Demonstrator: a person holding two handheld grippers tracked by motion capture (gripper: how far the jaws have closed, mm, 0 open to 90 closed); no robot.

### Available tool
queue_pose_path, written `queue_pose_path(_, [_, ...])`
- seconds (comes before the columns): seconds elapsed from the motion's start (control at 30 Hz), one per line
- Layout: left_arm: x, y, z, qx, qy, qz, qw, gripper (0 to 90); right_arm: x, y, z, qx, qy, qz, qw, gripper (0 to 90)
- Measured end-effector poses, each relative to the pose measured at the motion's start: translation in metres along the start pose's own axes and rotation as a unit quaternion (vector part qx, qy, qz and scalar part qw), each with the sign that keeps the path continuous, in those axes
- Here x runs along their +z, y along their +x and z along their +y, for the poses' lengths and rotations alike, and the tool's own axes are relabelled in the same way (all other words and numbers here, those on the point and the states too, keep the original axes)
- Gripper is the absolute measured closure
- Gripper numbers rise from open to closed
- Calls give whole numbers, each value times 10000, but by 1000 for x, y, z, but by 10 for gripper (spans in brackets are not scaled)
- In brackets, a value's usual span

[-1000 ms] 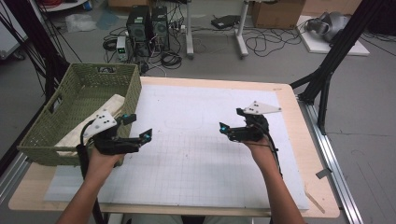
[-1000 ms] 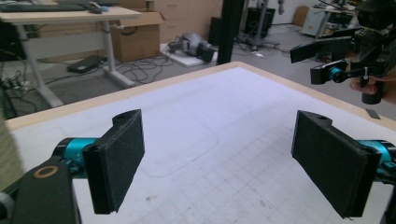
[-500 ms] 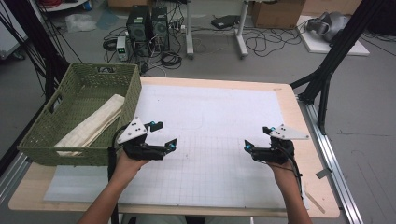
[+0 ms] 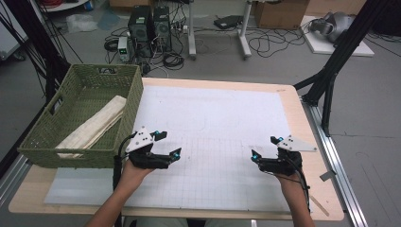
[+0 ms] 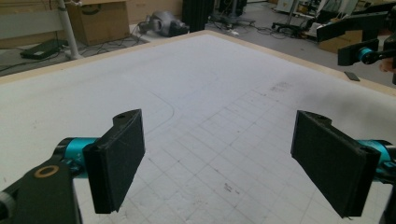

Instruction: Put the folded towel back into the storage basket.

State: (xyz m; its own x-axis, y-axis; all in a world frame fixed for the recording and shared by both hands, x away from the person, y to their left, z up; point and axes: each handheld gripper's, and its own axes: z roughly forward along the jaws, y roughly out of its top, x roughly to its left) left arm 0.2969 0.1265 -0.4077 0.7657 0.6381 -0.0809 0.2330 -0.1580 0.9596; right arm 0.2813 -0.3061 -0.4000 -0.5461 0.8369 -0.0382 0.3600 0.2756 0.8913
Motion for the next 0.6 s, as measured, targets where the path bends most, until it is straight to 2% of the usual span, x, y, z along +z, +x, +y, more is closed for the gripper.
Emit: queue_pose_path(0.6, [-1,1,-2,13,37,92,10000,191,3,0,-1,-38,9,-12,10000,112])
